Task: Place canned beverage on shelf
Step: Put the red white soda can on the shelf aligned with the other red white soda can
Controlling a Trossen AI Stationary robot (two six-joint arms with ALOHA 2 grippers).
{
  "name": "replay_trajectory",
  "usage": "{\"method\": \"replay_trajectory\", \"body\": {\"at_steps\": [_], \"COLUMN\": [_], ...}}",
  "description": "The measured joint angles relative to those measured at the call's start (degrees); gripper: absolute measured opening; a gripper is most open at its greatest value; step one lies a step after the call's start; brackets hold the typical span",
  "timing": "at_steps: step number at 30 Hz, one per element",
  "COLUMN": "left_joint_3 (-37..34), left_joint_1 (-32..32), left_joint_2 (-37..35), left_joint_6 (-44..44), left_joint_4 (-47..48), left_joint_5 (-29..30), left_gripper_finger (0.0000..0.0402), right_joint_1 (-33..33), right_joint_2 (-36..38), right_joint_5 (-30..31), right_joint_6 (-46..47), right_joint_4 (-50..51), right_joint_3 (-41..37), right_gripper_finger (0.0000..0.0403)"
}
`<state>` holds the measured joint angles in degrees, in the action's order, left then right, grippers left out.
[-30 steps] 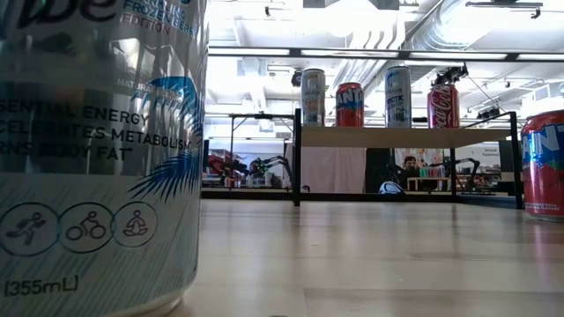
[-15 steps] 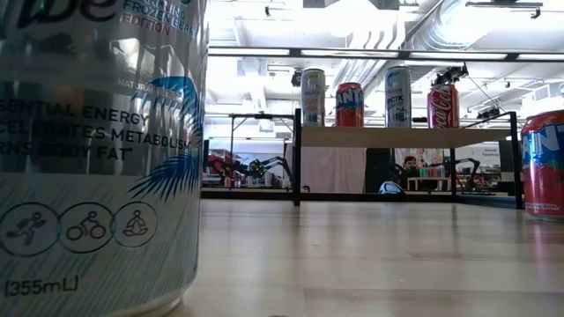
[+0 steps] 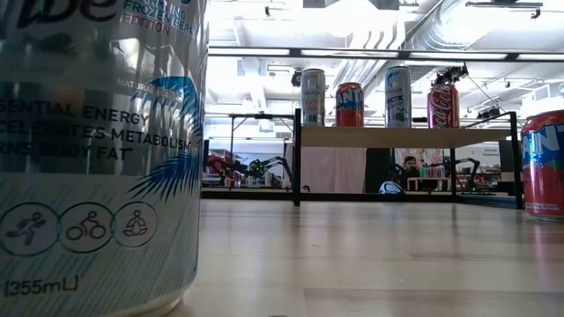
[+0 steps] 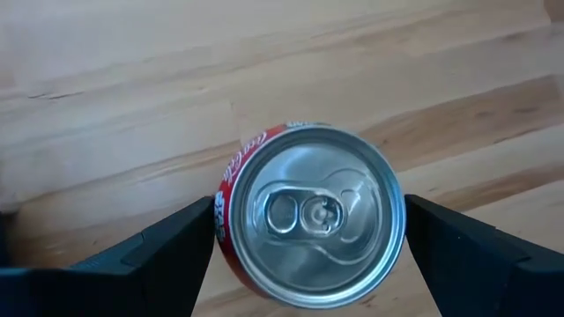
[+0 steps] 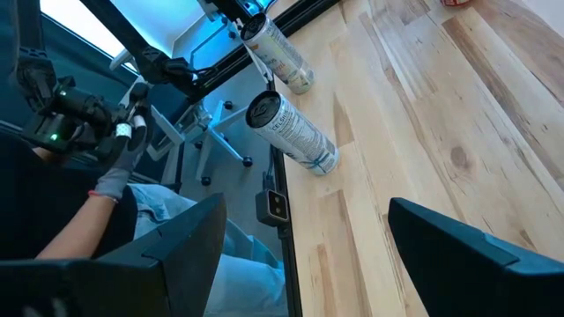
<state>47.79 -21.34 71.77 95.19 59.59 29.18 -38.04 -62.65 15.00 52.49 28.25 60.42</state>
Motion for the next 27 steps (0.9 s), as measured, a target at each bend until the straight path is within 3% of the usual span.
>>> {"method": "replay_trajectory", "body": {"at_steps": [9,18,27], "left_joint_3": [-1.0,-9.4,-17.5], "left_joint_1": [-2.2,-12.4,-18.6], "left_joint_2": [1.8,1.8,3.9], "left_joint_6": [2.6,9.7,5.1], "left_joint_4": [-1.1,-9.1,-18.5], "left_joint_5": [2.5,15.8,29.7], "left_gripper_finger": [0.0337,0.0337,0.0337], "right_joint_1": [0.0,0.0,0.0], "right_joint_2": [0.0,0.0,0.0], "right_joint_5": [0.0,0.0,0.0], "right_joint_6": [0.0,0.0,0.0], "right_joint_4": [0.0,0.0,0.0], "right_joint_3": [0.0,0.0,0.0], "right_gripper_finger": [0.0304,0.0304,0.0304]}}
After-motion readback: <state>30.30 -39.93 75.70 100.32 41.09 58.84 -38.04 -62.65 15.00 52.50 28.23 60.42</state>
